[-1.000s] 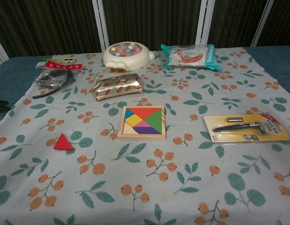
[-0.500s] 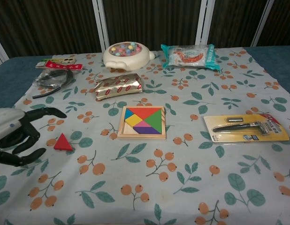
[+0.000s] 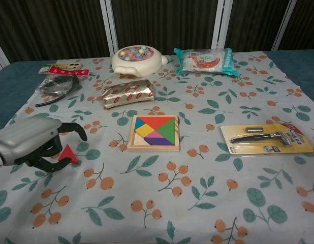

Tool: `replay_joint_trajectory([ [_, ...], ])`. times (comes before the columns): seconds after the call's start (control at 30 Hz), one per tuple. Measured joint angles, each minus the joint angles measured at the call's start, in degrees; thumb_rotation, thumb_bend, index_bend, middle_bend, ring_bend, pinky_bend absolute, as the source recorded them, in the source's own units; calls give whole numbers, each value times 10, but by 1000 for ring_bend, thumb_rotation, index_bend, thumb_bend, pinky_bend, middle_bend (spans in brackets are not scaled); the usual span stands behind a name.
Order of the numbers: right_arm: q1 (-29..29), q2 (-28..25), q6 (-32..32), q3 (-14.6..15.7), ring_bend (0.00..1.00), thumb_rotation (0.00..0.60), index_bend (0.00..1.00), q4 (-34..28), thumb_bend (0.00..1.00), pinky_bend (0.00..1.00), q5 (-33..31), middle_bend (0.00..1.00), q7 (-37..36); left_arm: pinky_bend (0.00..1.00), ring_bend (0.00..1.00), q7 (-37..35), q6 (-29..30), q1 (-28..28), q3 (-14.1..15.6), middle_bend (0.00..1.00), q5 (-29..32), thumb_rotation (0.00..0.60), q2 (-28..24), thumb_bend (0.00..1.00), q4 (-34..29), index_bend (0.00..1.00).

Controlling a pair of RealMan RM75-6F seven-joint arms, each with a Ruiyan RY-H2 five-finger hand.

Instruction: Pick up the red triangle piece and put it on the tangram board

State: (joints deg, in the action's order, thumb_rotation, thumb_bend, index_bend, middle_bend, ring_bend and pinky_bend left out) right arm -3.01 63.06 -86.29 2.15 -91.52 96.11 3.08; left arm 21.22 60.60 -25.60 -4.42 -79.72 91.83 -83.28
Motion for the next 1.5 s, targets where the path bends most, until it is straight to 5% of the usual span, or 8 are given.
replay_joint_trajectory([
  [0.93,3,1,-6,1,0,600,0,1,150,0,2,0,-2,1000,1000,-4,-4,-14,13,1000,32,600,19,393,45,371],
  [1.5,1,1,-1,1,0,600,0,-1,150,0,1,0,5,1000,1000,-12,7,-20,8,1000,35,600,29,393,72,572],
])
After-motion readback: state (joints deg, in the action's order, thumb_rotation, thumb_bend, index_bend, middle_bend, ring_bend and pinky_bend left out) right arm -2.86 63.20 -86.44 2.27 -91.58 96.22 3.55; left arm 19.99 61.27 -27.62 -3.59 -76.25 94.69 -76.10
